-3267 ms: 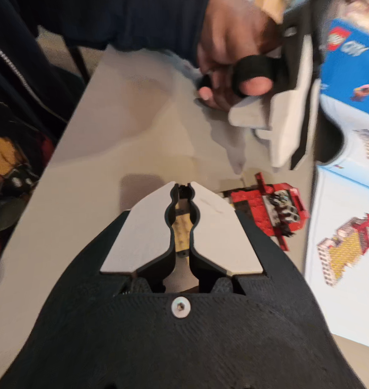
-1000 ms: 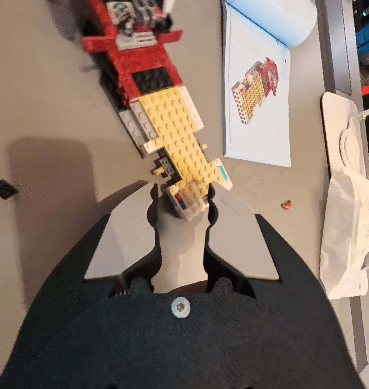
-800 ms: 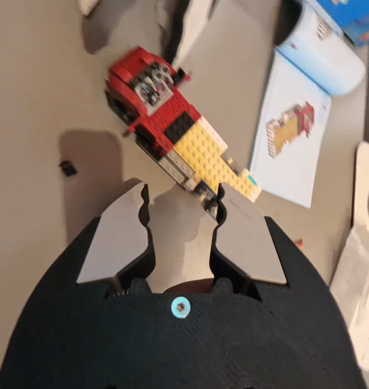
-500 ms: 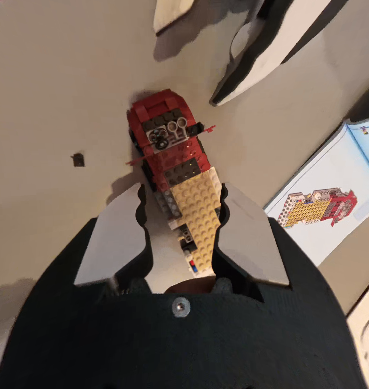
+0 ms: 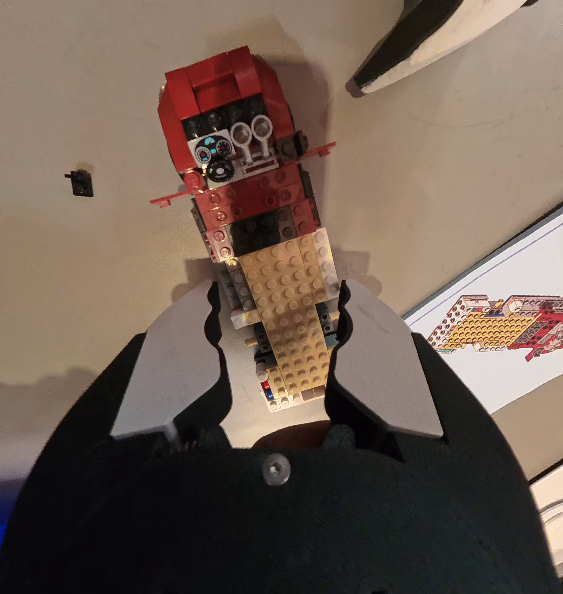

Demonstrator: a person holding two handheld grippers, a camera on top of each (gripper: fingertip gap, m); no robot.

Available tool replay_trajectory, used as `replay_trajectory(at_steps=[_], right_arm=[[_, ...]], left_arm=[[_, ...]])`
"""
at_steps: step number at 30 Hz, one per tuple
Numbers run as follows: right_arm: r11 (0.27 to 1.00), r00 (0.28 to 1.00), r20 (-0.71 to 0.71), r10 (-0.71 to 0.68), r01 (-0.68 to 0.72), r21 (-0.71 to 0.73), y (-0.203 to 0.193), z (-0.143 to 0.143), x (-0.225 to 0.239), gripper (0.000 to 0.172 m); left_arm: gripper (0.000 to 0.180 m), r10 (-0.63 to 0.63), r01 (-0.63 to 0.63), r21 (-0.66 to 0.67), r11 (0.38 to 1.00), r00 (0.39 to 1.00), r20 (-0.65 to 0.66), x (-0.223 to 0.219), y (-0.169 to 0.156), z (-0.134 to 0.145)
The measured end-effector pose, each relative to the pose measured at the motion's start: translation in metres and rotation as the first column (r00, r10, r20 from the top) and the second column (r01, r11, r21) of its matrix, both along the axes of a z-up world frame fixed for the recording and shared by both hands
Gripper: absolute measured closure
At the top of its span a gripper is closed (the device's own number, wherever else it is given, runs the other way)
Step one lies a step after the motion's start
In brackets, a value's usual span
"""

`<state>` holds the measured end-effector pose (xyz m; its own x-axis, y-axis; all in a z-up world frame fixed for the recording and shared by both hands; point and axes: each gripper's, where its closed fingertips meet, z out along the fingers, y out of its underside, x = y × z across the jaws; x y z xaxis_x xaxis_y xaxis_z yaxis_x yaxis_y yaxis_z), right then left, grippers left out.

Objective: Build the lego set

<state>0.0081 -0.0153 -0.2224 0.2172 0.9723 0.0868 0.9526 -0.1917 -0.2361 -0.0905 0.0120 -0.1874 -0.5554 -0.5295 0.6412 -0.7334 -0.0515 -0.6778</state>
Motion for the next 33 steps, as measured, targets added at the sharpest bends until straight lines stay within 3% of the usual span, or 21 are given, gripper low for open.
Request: replay_trajectory(at_steps=[33], right_arm=[[0.994, 0.991, 0.101, 0.088, -0.081, -0.073, -0.002, -0.01, 0.001, 0.1]], left_arm=[[0.112, 0.02, -0.02, -0.011, 1.0, 1.0, -0.015, 0.003, 0.002, 0.0]])
